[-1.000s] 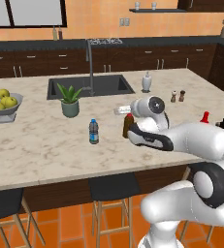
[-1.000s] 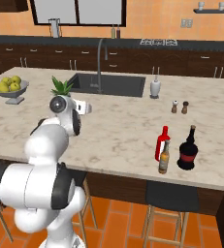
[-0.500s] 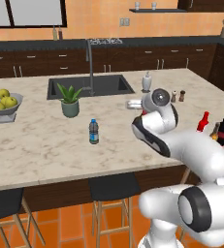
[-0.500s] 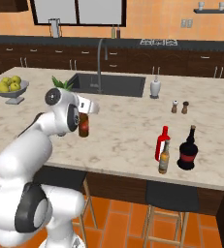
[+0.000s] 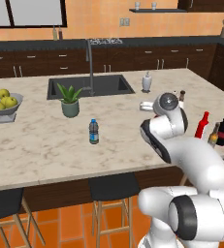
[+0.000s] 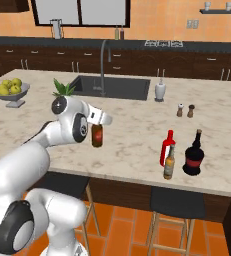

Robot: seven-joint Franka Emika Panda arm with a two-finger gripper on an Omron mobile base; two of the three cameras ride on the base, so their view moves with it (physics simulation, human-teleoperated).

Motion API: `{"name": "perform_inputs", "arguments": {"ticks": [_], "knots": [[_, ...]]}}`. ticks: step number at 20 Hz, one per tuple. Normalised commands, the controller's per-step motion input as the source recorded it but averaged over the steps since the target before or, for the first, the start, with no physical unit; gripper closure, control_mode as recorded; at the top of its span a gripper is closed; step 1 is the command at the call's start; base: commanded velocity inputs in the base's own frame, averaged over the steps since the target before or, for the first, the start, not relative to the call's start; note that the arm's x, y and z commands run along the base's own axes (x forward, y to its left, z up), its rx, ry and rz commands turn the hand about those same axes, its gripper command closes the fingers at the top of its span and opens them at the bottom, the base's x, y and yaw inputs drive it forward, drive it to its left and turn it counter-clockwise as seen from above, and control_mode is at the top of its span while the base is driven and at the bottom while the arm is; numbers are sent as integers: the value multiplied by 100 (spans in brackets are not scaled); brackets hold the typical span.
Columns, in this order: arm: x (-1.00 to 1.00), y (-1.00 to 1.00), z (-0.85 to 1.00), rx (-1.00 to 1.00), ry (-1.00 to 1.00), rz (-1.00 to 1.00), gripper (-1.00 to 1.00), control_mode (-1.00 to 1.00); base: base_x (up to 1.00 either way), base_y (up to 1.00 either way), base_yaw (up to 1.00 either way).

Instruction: Move the plastic bottles in the middle to the plastics group, and the glass bottles in the middle to the glass group.

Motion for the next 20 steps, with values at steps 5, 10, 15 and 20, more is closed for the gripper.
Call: {"name": "perform_inputs", "arguments": {"ticks": [5, 10, 15, 20], "knots": [[0, -36, -6, 0, 0, 0, 100, -100, 0, 0, 0], [0, -49, -6, 0, 0, -1, 100, -100, 0, 0, 0], [0, -64, 0, 0, 0, -10, 100, -100, 0, 0, 0], [0, -35, -12, 0, 0, -11, 100, -100, 0, 0, 0]]}}
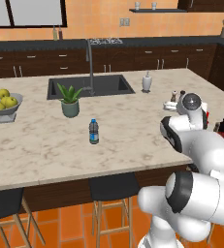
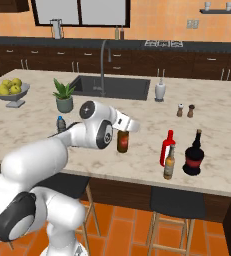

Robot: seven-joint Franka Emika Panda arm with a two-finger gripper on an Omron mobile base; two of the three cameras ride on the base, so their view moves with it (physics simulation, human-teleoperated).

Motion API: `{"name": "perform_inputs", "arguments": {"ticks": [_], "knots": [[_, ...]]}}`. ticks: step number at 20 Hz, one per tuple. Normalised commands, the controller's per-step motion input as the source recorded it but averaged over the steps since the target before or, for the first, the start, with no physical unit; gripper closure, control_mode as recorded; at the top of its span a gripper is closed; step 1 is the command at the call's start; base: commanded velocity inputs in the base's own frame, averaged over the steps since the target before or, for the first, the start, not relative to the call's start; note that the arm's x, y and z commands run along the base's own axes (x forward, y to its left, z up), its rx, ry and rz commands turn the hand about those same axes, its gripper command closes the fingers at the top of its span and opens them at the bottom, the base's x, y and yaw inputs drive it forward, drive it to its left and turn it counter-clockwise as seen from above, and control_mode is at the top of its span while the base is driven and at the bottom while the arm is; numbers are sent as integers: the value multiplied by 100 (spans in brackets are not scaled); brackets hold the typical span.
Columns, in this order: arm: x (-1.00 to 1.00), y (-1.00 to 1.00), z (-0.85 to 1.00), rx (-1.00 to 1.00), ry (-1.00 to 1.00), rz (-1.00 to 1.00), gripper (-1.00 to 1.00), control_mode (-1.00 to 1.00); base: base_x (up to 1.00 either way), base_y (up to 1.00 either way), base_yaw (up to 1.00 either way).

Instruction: Move the plastic bottles in the middle to the plastics group, and the glass bottles in the middle to the glass group.

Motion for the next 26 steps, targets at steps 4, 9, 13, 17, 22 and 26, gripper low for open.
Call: {"name": "perform_inputs", "arguments": {"ticks": [4, 9, 13, 17, 22, 26], "knots": [[0, -21, -26, 0, 0, -14, 100, -100, 0, 0, 0], [0, -22, -19, 0, 0, -11, 100, -100, 0, 0, 0], [0, -29, 0, 0, 0, -4, 100, -100, 0, 0, 0], [0, -48, -1, 0, 0, 0, 100, -100, 0, 0, 0], [0, -41, 0, 0, 0, 0, 100, -100, 0, 0, 0], [0, -29, -4, 0, 0, -2, 100, -100, 0, 0, 0]]}}
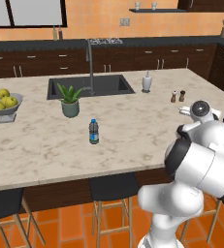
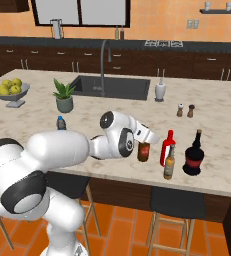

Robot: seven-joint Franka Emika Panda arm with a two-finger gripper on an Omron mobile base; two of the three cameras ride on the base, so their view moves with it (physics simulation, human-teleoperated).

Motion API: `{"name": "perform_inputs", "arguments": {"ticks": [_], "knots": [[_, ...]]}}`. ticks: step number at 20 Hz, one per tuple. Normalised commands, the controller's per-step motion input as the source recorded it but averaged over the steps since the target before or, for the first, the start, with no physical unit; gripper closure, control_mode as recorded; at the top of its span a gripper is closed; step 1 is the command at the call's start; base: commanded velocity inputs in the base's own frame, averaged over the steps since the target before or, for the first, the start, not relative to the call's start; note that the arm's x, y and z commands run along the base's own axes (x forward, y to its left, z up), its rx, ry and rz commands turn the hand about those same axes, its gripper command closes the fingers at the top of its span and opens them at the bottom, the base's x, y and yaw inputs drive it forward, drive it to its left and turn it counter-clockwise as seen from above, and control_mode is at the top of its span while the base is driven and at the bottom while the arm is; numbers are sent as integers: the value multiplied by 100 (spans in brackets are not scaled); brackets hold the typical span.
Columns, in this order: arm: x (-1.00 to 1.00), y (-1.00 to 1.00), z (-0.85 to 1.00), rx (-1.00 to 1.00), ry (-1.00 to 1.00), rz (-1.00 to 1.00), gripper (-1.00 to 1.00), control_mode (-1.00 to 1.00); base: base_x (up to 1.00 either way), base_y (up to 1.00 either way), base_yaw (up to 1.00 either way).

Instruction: Move the plastic bottles in the middle to the plastics group, and the glass bottles in the middle to the glass group.

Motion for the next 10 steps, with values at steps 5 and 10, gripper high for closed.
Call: {"name": "perform_inputs", "arguments": {"ticks": [5, 10], "knots": [[0, -20, -13, 0, 0, -2, 100, -100, 0, 0, 0], [0, -1, -19, 0, 0, -2, 100, -100, 0, 0, 0]]}}
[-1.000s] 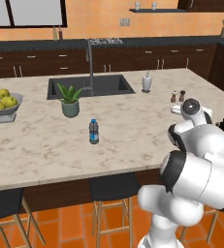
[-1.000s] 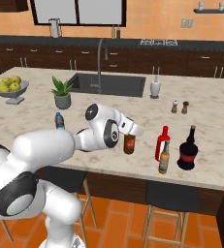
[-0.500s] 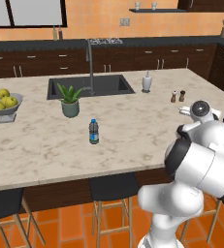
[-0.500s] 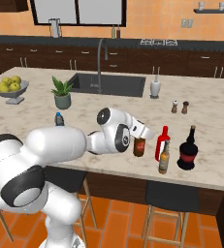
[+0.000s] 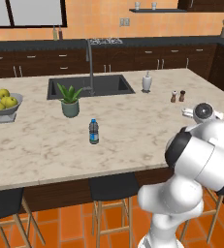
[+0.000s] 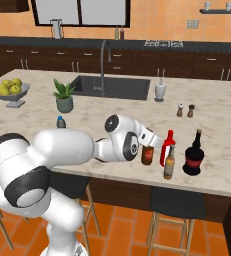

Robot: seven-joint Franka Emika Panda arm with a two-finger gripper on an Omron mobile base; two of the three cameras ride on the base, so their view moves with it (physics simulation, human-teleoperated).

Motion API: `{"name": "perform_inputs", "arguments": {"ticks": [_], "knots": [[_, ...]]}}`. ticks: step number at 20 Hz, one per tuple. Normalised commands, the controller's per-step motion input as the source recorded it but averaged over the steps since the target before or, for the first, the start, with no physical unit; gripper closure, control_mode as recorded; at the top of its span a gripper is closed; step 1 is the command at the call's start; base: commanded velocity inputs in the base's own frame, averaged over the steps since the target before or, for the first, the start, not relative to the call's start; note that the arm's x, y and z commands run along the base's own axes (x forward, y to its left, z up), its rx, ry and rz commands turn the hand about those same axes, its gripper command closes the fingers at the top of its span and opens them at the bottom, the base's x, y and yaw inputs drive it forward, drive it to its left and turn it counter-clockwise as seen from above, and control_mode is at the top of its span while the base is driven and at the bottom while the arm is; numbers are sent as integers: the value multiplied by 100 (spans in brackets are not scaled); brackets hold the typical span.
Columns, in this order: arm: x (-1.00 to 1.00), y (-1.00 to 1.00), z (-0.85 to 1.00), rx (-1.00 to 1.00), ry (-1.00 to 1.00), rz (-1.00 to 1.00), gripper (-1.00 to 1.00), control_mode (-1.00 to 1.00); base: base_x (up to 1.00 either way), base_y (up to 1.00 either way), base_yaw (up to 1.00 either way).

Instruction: Move the plastic bottles in the middle to the plastics group, and the glass bottles in the middle to the glass group.

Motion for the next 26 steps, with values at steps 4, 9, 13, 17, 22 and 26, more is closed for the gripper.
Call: {"name": "perform_inputs", "arguments": {"ticks": [4, 9, 13, 17, 22, 26], "knots": [[0, 0, -24, 0, 0, -1, 100, -100, 0, 0, 0], [0, 0, -27, 0, 0, 0, 100, -100, 0, 0, 0], [0, 0, -28, 0, 0, 0, 100, -100, 0, 0, 0], [0, 0, -22, 0, 0, 0, 100, -100, 0, 0, 0], [1, -7, -2, 0, -2, 0, 100, -100, 0, 0, 0], [11, -17, 0, 0, -2, 0, 100, -100, 0, 0, 0]]}}
